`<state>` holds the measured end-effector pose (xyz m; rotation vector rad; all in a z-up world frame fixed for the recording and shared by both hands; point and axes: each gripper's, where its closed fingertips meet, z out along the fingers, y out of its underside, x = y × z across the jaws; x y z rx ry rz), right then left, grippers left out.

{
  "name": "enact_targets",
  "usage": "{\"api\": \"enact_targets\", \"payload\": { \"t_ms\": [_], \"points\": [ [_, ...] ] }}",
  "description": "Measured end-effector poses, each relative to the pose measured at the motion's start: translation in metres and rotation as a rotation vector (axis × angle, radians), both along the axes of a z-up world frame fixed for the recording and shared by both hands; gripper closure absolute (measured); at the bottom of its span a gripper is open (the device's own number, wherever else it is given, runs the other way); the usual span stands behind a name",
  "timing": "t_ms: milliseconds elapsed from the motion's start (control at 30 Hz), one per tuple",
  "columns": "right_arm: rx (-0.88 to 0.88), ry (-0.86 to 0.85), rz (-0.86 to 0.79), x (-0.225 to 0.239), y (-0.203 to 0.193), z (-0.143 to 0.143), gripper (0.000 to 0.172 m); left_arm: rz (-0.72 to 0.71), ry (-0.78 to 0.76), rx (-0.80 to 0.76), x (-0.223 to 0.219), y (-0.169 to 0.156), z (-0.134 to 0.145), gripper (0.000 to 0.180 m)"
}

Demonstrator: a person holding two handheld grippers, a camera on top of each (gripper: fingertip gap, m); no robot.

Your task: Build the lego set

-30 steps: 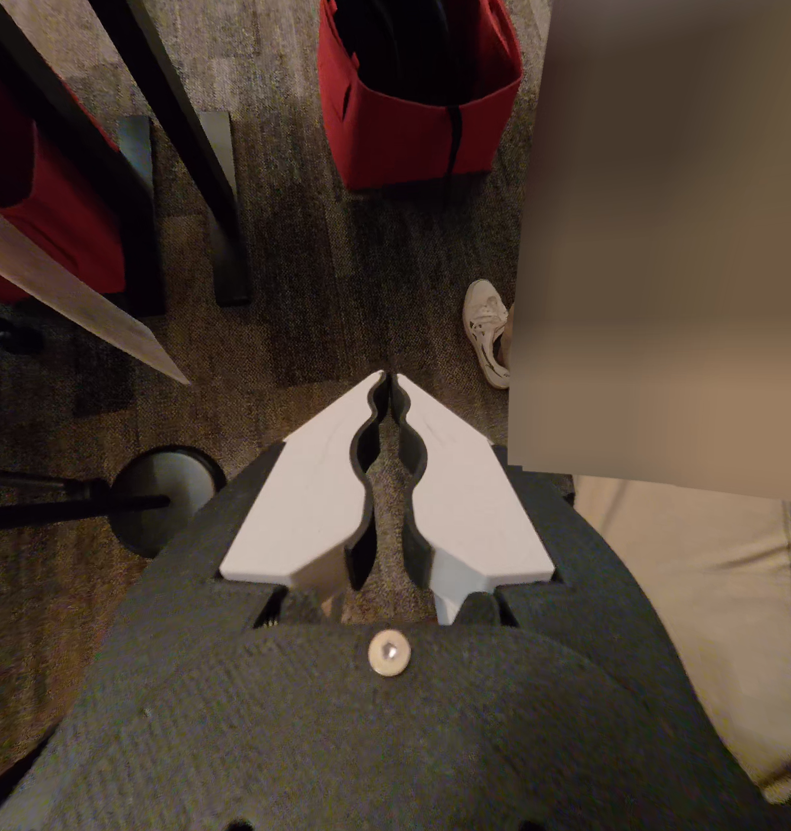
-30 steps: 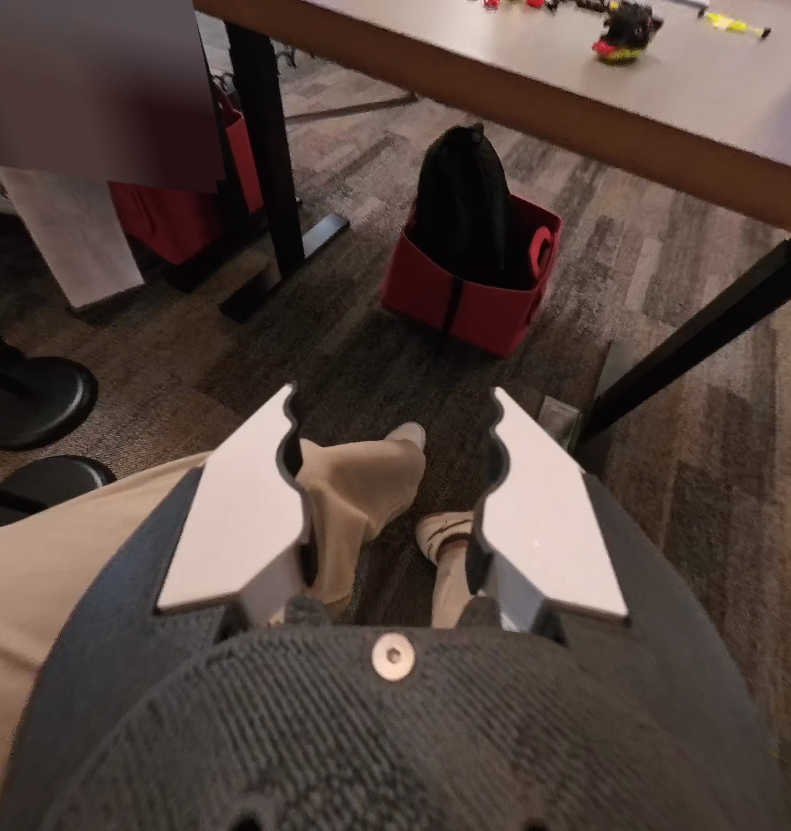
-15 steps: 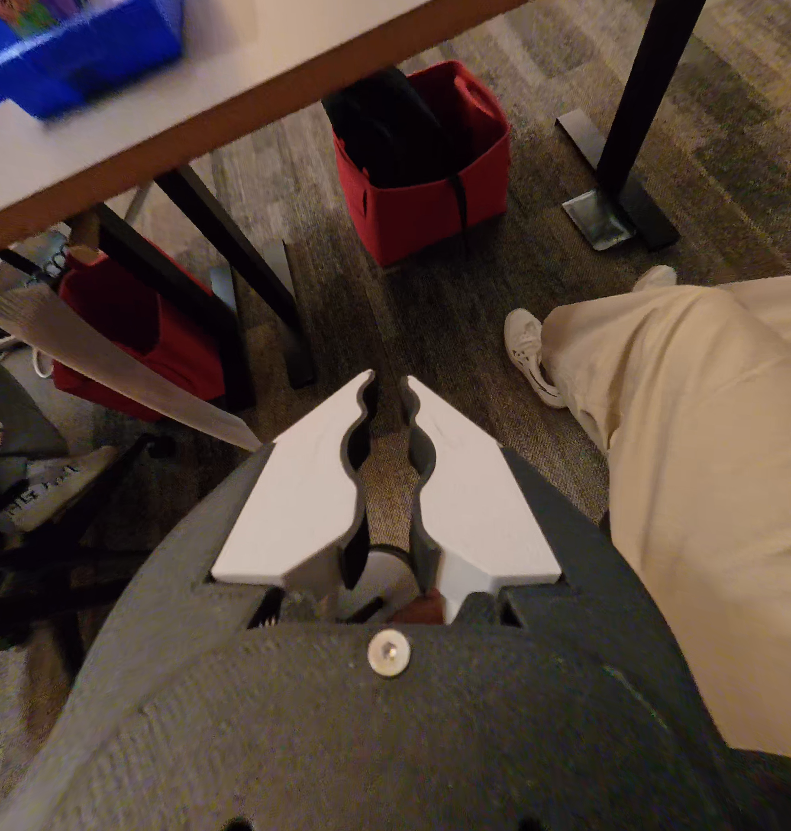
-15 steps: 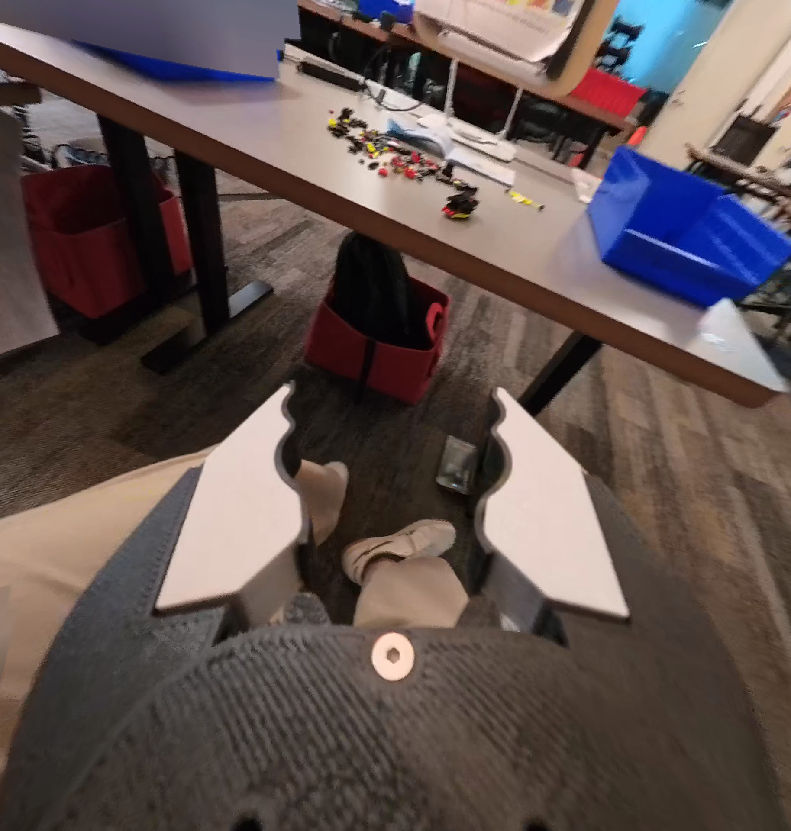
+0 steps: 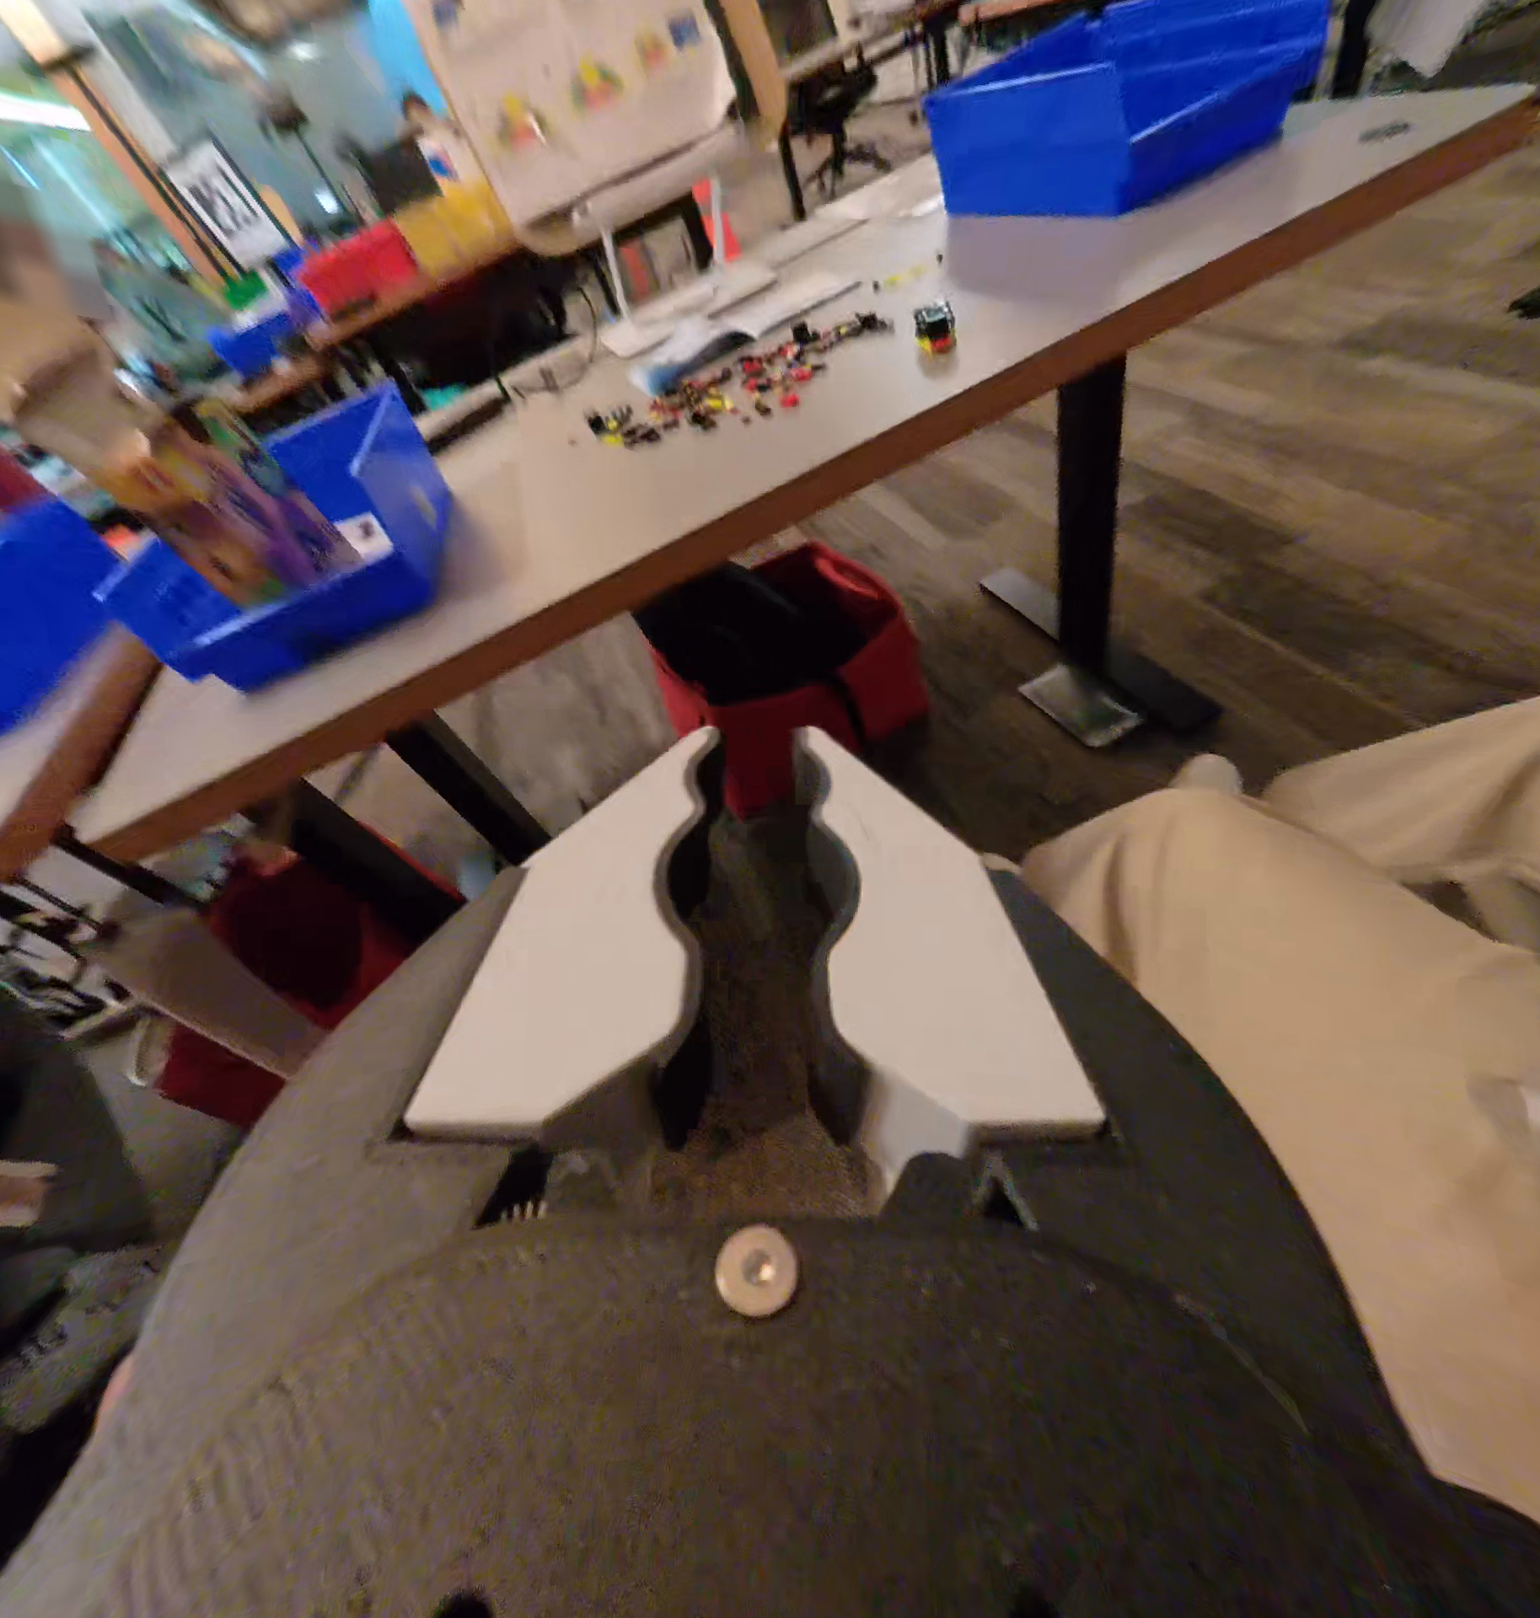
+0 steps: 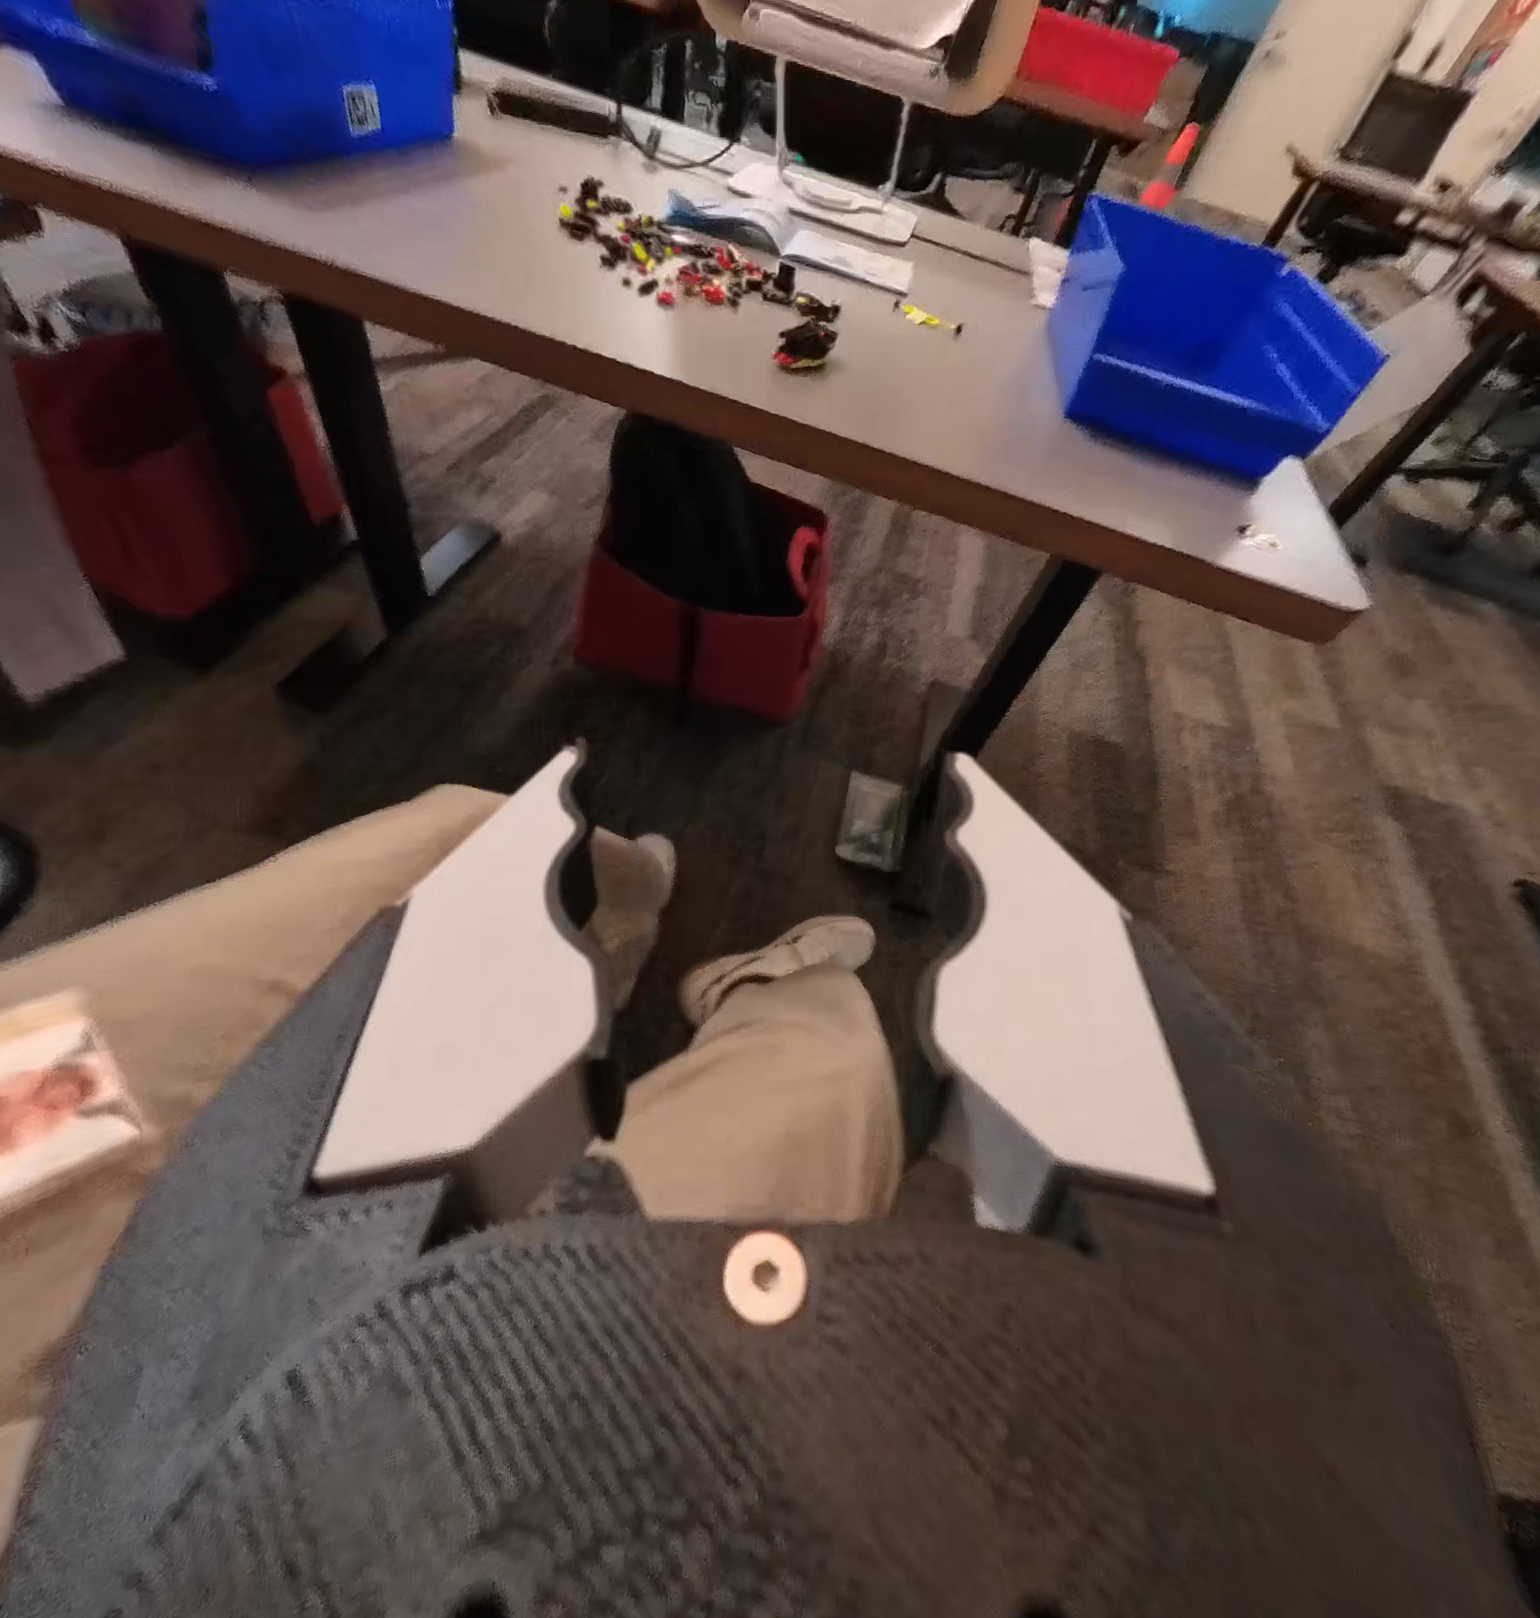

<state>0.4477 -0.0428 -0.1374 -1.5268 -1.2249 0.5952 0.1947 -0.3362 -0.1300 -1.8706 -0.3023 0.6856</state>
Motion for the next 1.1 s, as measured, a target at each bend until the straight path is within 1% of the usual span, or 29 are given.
{"api": "enact_targets", "payload": {
  "t_ms": [33, 100, 133, 167, 200, 233, 300, 333, 400, 500, 567, 633, 733, 767, 833, 900, 1000, 1067, 1100],
  "points": [
    [0.047, -0.011, 0.003, 0.005, 0.002, 0.002, 0.101, 0.000, 0.016, -0.012, 0.002, 0.001, -0.001, 0.161],
    [0.118, -0.007, 0.038, 0.014, 0.005, 0.006, 0.128, -0.023, -0.024, -0.057, 0.009, 0.007, -0.013, 0.150],
    [0.126, 0.015, 0.043, 0.017, 0.007, 0.007, 0.137, -0.037, -0.057, -0.069, 0.013, 0.009, -0.019, 0.152],
    [0.114, 0.036, 0.042, 0.020, 0.008, 0.006, 0.142, -0.033, -0.082, -0.065, 0.015, 0.011, -0.022, 0.158],
    [0.090, 0.049, 0.037, 0.023, 0.011, 0.004, 0.142, -0.035, -0.099, -0.057, 0.018, 0.012, -0.024, 0.174],
    [0.065, 0.063, 0.029, 0.024, 0.013, 0.003, 0.139, -0.043, -0.106, -0.057, 0.021, 0.013, -0.025, 0.180],
    [0.028, 0.094, 0.024, 0.026, 0.016, 0.004, 0.133, 0.018, -0.080, -0.067, 0.021, 0.009, -0.024, 0.180],
    [0.021, 0.110, 0.038, 0.025, 0.016, 0.007, 0.139, 0.050, -0.053, -0.064, 0.020, 0.006, -0.020, 0.180],
    [0.039, 0.142, 0.094, 0.021, 0.012, 0.018, 0.172, 0.092, -0.029, -0.026, 0.026, 0.002, -0.012, 0.180],
    [0.103, 0.197, 0.111, 0.011, 0.012, 0.034, 0.172, 0.085, -0.091, 0.067, 0.042, 0.003, -0.004, 0.180],
    [0.125, 0.213, 0.143, -0.002, 0.009, 0.034, 0.172, 0.111, -0.123, 0.120, 0.045, -0.001, -0.002, 0.180],
    [0.091, 0.196, 0.192, -0.021, 0.005, 0.023, 0.171, 0.141, -0.147, 0.121, 0.042, -0.008, -0.007, 0.180],
    [-0.060, 0.134, 0.292, -0.060, -0.002, -0.007, 0.154, 0.188, -0.199, 0.091, 0.029, -0.016, -0.025, 0.180],
    [-0.124, 0.113, 0.319, -0.074, -0.003, -0.018, 0.150, 0.211, -0.214, 0.084, 0.022, -0.019, -0.032, 0.180],
    [-0.252, 0.057, 0.348, -0.102, -0.003, -0.041, 0.147, 0.254, -0.233, 0.058, 0.005, -0.025, -0.051, 0.180],
    [-0.336, -0.014, 0.371, -0.128, -0.004, -0.064, 0.145, 0.310, -0.238, -0.004, -0.017, -0.036, -0.076, 0.178],
    [-0.324, -0.112, 0.405, -0.165, -0.007, -0.095, 0.151, 0.409, -0.241, -0.139, -0.055, -0.062, -0.118, 0.176],
    [-0.302, -0.173, 0.487, -0.186, -0.016, -0.114, 0.158, 0.465, -0.250, -0.182, -0.075, -0.079, -0.145, 0.175],
    [-0.294, -0.199, 0.516, -0.195, -0.018, -0.126, 0.158, 0.491, -0.268, -0.201, -0.084, -0.087, -0.159, 0.175]
  ]
}}
